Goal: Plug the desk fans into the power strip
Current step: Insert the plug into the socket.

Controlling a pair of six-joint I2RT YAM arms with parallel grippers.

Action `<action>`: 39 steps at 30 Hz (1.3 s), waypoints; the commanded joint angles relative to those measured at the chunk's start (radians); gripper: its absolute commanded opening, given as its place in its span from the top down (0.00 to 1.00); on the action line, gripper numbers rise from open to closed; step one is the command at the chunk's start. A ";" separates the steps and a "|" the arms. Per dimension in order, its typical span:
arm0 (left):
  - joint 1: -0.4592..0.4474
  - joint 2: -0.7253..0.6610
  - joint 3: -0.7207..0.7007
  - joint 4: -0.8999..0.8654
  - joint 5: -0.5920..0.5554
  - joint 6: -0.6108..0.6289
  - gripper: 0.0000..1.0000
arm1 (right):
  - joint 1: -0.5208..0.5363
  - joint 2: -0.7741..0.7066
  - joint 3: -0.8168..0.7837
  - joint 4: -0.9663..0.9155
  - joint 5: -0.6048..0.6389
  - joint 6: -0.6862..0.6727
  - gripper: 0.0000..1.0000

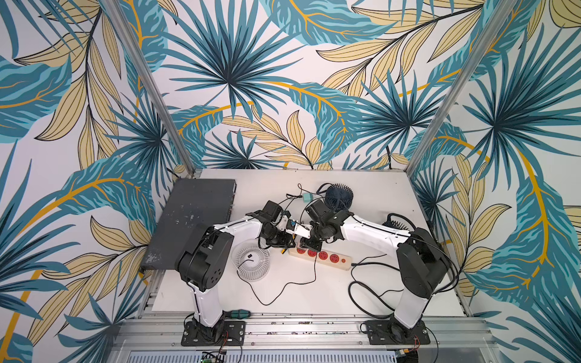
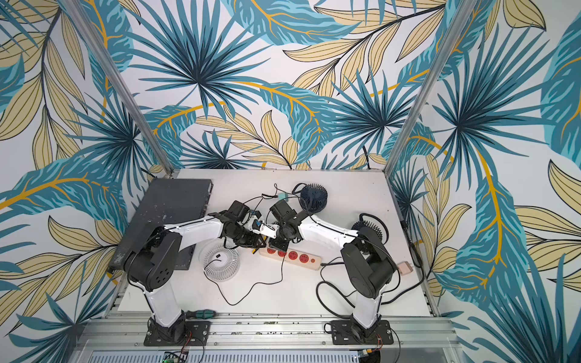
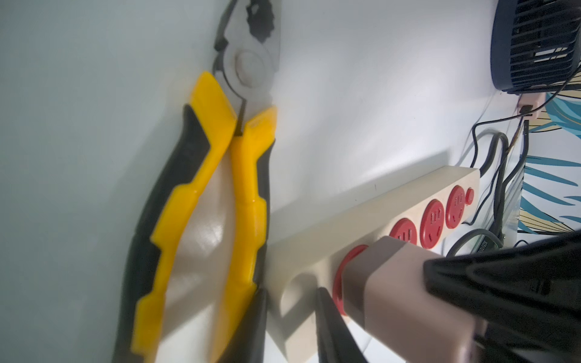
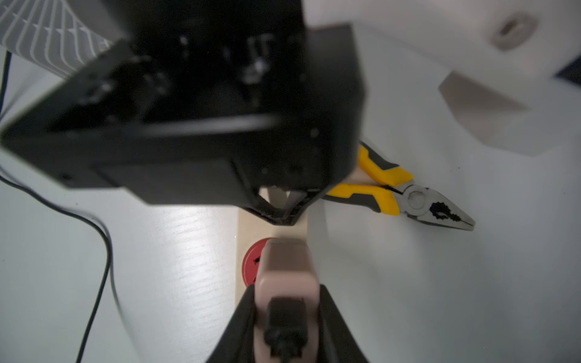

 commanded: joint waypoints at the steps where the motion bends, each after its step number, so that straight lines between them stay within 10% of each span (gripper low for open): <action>1: 0.007 0.052 -0.010 -0.033 -0.071 0.010 0.71 | 0.010 0.168 -0.066 -0.113 0.262 -0.037 1.00; 17: 0.014 -0.007 -0.016 -0.012 -0.075 0.017 0.69 | 0.030 0.162 -0.097 -0.075 0.265 0.037 1.00; 25: 0.013 -0.222 -0.079 0.077 -0.139 0.088 0.44 | 0.030 -0.175 -0.044 0.093 0.153 0.259 0.34; 33: 0.013 -0.497 -0.174 0.147 -0.308 0.169 0.27 | 0.024 -0.490 -0.171 0.336 0.226 0.453 0.01; 39: 0.014 -0.635 -0.204 0.148 -0.302 0.160 0.24 | -0.091 -0.520 -0.207 0.396 0.360 0.614 0.00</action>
